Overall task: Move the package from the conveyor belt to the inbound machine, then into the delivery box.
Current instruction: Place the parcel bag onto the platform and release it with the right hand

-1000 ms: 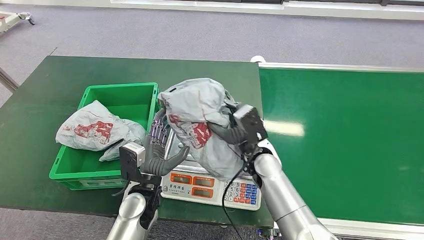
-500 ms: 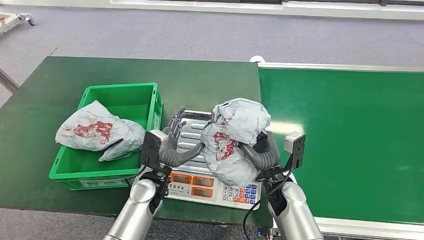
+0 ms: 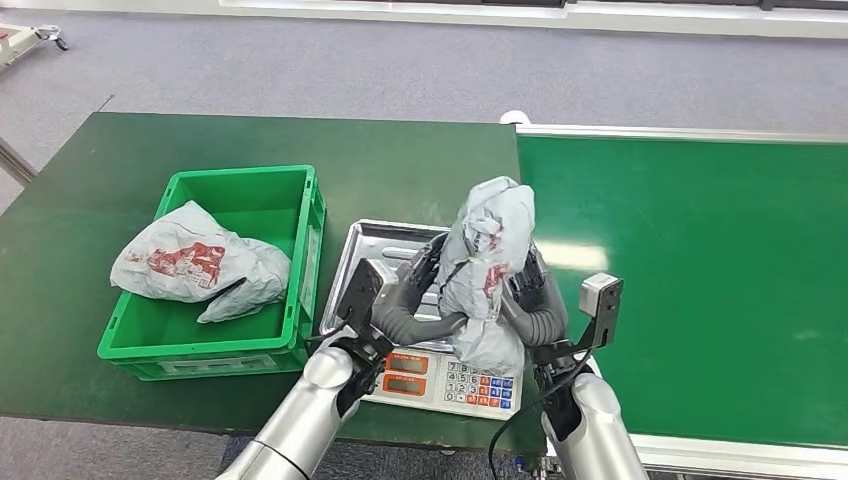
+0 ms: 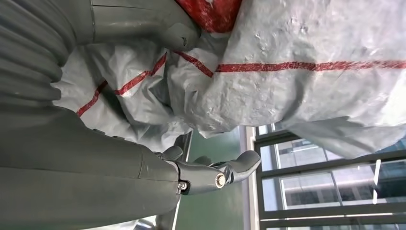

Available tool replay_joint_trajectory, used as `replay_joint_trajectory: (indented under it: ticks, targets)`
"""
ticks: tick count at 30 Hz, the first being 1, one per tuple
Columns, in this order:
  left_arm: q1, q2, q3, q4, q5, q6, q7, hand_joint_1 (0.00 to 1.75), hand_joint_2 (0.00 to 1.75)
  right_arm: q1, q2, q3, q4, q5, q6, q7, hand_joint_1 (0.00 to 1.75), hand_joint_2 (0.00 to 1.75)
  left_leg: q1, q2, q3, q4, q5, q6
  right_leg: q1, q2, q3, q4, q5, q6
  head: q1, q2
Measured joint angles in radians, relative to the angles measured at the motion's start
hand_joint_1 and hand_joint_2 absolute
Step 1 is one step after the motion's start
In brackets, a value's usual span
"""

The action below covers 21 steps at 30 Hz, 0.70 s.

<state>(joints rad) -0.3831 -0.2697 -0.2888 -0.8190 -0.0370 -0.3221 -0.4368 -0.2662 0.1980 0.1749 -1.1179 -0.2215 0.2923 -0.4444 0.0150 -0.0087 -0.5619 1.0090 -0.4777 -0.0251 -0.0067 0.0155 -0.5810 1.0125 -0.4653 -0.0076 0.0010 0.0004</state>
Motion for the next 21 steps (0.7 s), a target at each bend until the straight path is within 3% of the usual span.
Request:
replay_joint_trajectory:
  ticks: [1,10,21]
  targets:
    - [0.001,-0.002,-0.011,0.0,-0.002,-0.005,-0.001,1.75,1.75,0.003,0.0,-0.005,-0.004,0.001,0.0,0.002,0.0,1.75,0.0,0.0,0.0,0.0,0.0,0.0,0.0,0.0,0.0,0.0,0.0,0.0,0.0,0.0]
    - [0.045,0.001,-0.091,-0.095,-0.029,-0.02,-0.001,1.75,1.75,0.03,0.0,-0.051,-0.027,0.003,0.005,-0.006,0.0,1.75,0.0,0.0,0.0,0.0,0.0,0.0,0.0,0.0,0.0,0.0,0.0,0.0,0.0,0.0]
    - [0.057,0.013,-0.111,-0.172,-0.052,0.034,0.01,1.75,1.75,0.043,0.0,-0.075,-0.033,0.009,0.014,-0.015,0.0,1.75,0.0,0.0,0.0,0.0,0.0,0.0,0.0,0.0,0.0,0.0,0.0,0.0,0.0,0.0]
